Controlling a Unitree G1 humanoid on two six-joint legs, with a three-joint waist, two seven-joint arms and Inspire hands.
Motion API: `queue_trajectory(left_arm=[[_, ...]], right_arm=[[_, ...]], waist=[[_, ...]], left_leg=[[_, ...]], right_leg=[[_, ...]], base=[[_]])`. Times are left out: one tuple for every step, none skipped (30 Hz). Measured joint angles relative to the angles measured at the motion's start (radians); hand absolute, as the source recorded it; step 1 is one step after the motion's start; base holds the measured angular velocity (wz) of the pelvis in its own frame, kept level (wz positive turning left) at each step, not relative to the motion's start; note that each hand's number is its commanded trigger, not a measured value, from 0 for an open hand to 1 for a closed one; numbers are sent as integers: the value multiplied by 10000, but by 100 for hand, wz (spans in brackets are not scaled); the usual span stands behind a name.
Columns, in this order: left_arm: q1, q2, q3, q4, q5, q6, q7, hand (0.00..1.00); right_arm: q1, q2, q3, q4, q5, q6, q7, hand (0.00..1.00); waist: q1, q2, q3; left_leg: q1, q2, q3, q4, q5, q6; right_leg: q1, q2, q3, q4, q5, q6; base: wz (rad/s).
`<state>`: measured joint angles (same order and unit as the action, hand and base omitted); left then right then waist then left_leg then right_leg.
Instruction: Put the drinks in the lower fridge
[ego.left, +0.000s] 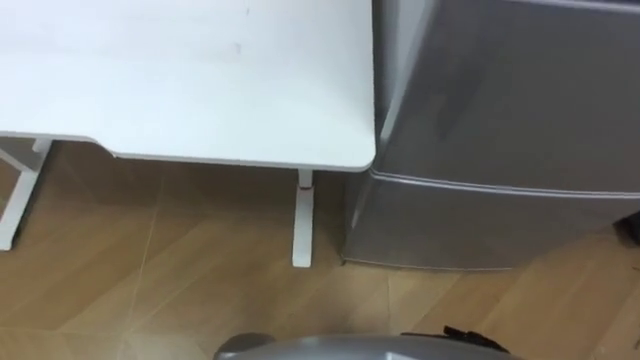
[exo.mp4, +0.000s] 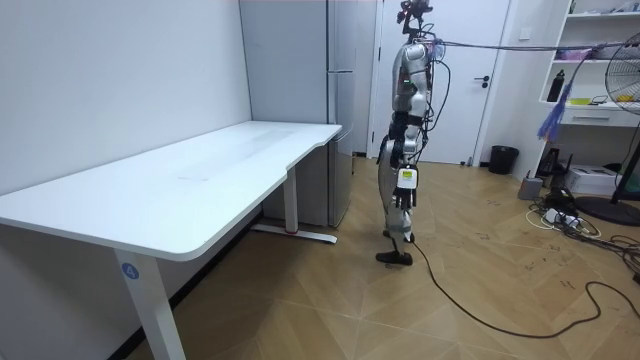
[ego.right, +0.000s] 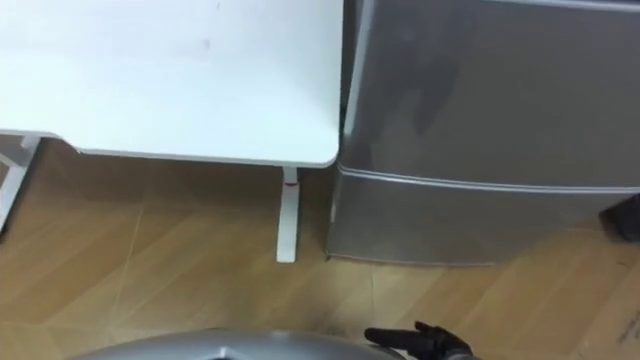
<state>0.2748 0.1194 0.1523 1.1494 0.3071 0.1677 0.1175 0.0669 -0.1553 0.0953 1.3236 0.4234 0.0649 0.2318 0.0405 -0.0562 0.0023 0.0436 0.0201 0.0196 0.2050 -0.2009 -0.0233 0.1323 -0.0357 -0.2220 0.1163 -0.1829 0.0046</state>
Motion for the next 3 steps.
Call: queue_trajectory(left_arm=[[-19,-58,102,0,6,-10,2,0],[-58,-117,249,24,14,-21,4,0],[-102,-134,324,62,26,-22,5,0]], right_arm=[[12,0,-3,5,-4,3,0,0],[21,-1,-27,5,-10,4,-1,0],[26,-2,-28,12,-9,4,0,0]], waist=[[-6,31,0],[-12,51,-1],[-11,36,10]], left_leg=[[26,0,0,-5,0,0],[37,0,3,-12,-1,-2],[46,0,3,-12,-2,-3]], right_leg=[[40,0,-1,-1,-9,-3],[80,-2,-9,-4,-27,-7],[96,-4,4,-4,-42,-11]], base=[[0],[0],[0]])
